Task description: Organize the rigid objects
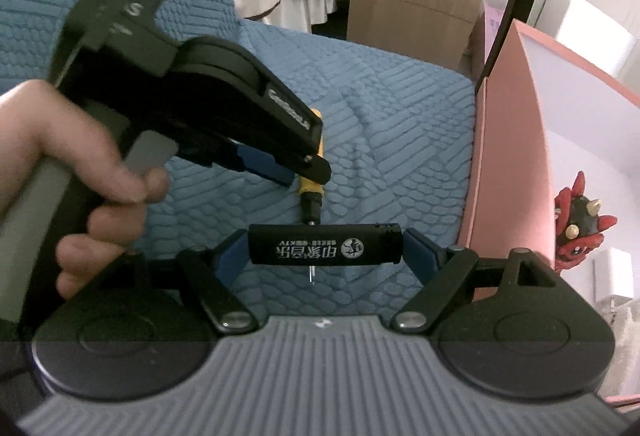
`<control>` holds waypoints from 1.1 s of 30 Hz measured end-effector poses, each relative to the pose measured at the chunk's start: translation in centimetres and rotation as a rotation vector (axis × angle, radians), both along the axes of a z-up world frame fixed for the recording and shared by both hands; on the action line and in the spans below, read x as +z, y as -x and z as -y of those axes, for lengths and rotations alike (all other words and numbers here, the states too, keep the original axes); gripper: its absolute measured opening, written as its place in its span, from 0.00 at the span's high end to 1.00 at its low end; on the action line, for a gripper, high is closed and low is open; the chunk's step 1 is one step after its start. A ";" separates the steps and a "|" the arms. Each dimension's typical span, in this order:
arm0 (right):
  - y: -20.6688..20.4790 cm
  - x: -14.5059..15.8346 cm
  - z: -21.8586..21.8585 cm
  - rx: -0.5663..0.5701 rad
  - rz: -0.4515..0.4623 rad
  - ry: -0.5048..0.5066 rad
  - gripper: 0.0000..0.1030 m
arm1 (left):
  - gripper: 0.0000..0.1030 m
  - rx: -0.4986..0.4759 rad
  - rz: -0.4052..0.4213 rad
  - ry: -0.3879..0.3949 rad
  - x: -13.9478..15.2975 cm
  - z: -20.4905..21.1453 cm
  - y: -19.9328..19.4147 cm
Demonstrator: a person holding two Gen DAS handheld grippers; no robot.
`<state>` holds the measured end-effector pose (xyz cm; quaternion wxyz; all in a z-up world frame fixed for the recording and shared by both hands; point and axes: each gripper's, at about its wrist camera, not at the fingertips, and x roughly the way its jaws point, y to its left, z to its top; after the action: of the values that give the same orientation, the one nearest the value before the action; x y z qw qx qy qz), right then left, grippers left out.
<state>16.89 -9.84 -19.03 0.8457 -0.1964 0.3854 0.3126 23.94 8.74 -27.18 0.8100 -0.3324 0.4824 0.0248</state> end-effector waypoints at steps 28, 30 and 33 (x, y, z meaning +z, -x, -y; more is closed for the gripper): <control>-0.6 -1.1 -1.1 -0.043 0.028 0.015 0.18 | 0.96 0.007 0.072 -0.012 1.6 -2.9 3.7; -0.7 -1.0 -1.0 -0.065 0.033 0.009 0.18 | 0.96 0.004 0.055 -0.023 1.4 -2.7 3.2; -1.1 -1.0 -0.7 -0.090 0.016 -0.018 0.18 | 0.92 0.007 0.052 -0.017 1.1 -2.3 2.4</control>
<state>18.02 -9.11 -19.99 0.8636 -0.1737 0.3844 0.2763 21.55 11.07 -26.11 0.8249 -0.3278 0.4600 0.0229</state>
